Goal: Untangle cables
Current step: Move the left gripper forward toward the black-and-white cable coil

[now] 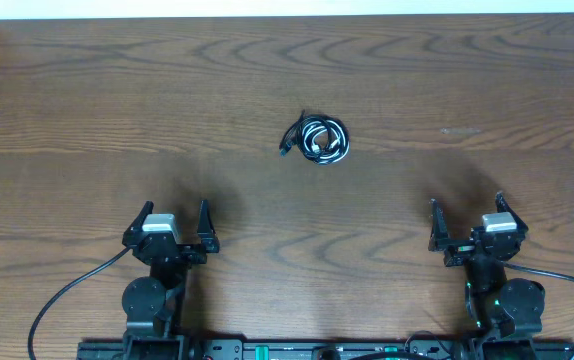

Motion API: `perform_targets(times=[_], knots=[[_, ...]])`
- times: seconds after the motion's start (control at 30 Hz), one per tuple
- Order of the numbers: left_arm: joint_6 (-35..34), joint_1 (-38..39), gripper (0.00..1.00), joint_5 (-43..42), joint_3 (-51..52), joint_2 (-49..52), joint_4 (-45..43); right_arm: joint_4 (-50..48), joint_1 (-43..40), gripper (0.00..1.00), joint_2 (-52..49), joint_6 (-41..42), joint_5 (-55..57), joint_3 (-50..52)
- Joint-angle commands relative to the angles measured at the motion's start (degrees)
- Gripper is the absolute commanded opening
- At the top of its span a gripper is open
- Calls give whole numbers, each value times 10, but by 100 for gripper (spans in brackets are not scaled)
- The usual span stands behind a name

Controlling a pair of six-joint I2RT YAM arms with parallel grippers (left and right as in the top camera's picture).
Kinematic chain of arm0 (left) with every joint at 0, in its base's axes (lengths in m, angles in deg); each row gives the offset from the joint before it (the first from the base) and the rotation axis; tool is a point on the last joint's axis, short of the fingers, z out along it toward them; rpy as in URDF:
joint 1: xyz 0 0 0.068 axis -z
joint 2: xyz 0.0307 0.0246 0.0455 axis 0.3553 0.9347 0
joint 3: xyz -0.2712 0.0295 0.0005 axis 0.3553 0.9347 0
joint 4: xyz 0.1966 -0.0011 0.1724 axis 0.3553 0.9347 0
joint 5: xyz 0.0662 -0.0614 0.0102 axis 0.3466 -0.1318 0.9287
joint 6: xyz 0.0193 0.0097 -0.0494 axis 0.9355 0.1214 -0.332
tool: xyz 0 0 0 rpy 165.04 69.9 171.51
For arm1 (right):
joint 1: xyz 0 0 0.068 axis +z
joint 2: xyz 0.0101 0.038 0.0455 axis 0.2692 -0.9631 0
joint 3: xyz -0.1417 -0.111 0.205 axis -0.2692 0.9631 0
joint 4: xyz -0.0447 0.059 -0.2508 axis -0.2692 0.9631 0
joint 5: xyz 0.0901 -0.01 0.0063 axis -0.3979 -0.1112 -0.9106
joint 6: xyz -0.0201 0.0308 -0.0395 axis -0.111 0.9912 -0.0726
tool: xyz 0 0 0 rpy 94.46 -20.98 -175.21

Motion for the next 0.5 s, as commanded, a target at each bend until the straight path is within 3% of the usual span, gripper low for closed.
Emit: perform_targets(times=[0.0,0.33,0.47], knots=[[-40,3,98,-222,-275,267,-24,1,4,99,3,-7,7,2],[-39,3,98,-220,-275,267,116,1,4,99,3,-7,7,2],[-33,3,98,-101,-275,268,111,1,4,99,3,-7,7,2]])
